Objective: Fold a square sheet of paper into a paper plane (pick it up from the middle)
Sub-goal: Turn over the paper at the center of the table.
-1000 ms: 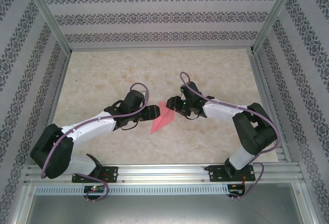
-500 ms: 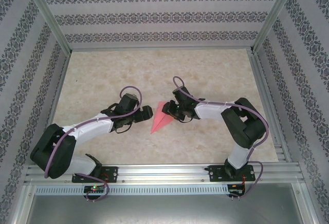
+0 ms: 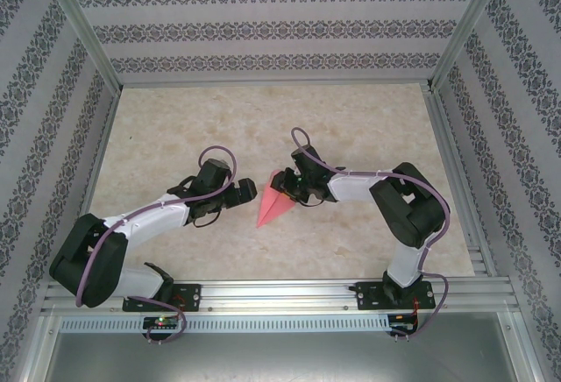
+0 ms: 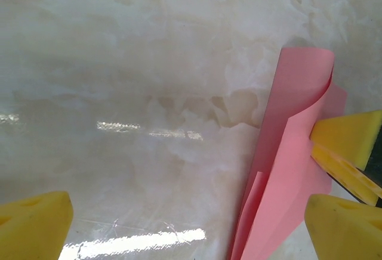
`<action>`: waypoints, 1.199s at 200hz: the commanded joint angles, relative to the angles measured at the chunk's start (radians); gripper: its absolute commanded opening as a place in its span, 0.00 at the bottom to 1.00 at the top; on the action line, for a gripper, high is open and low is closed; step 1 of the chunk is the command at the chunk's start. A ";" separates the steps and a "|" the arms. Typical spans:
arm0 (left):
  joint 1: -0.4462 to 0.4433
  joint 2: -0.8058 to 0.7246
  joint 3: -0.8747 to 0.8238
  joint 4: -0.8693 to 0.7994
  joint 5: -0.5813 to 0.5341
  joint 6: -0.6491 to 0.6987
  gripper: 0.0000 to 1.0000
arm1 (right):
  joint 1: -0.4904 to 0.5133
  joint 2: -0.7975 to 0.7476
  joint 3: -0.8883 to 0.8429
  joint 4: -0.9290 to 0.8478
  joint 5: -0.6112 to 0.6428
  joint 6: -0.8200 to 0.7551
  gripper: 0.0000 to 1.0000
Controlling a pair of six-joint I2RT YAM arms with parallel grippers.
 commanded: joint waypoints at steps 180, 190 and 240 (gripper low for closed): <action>0.198 -0.032 -0.036 0.235 0.544 -0.037 1.00 | -0.071 -0.157 -0.163 0.512 -0.221 0.008 0.02; 0.200 -0.034 -0.048 0.302 0.592 -0.062 1.00 | -0.093 -0.178 -0.152 0.542 -0.277 0.011 0.02; 0.199 -0.035 -0.077 0.654 0.753 -0.203 1.00 | -0.149 -0.202 -0.054 0.599 -0.474 0.083 0.03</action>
